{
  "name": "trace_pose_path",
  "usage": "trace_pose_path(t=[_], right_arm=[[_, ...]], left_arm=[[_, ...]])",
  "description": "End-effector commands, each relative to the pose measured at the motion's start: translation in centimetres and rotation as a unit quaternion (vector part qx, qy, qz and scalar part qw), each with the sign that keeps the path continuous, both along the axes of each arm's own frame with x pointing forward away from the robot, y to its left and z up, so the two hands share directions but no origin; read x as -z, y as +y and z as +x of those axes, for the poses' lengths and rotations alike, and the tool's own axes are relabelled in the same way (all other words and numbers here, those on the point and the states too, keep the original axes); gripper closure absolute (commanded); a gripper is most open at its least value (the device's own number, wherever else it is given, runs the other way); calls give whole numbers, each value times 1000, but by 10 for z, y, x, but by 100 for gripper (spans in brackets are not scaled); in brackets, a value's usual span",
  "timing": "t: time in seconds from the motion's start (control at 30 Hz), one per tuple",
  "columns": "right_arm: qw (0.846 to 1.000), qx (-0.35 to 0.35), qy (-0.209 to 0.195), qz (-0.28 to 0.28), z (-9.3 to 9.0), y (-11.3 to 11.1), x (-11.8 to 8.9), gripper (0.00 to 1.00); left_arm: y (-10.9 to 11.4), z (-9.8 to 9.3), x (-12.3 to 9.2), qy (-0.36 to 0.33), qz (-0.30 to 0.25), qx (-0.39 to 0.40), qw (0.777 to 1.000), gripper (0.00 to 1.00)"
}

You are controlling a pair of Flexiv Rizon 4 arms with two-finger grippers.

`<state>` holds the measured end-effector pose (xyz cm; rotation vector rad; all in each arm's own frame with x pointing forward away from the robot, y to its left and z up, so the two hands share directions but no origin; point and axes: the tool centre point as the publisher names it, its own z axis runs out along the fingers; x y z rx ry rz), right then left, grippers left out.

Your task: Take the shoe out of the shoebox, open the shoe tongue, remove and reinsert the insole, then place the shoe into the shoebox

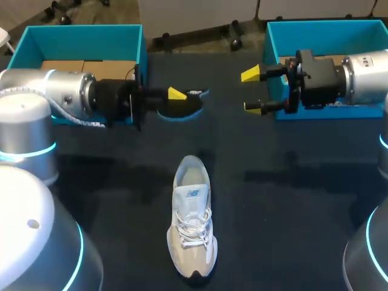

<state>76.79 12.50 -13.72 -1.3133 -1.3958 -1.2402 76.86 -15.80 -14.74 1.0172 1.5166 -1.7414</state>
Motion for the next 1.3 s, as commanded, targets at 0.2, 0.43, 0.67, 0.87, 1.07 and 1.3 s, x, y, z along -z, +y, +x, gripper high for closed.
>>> trace_pose_path(t=[0.2,0.43,0.67,0.87,1.07,1.3], right_arm=[[1000,0,0,-2,0,1,0,0],[1000,0,0,-2,0,1,0,0],[1000,0,0,-2,0,1,0,0],[1000,0,0,-2,0,1,0,0],[1000,0,0,-2,0,1,0,0],[1000,0,0,-2,0,1,0,0]], left_arm=[[-13,2,-5,197,62,140,969,100],[-13,-6,-4,419,125,183,881,100],[3,-17,-5,637,106,234,727,100],[10,-16,-7,662,85,244,704,100],[10,-16,-7,662,85,244,704,100],[5,-15,-1,712,83,189,671,100]])
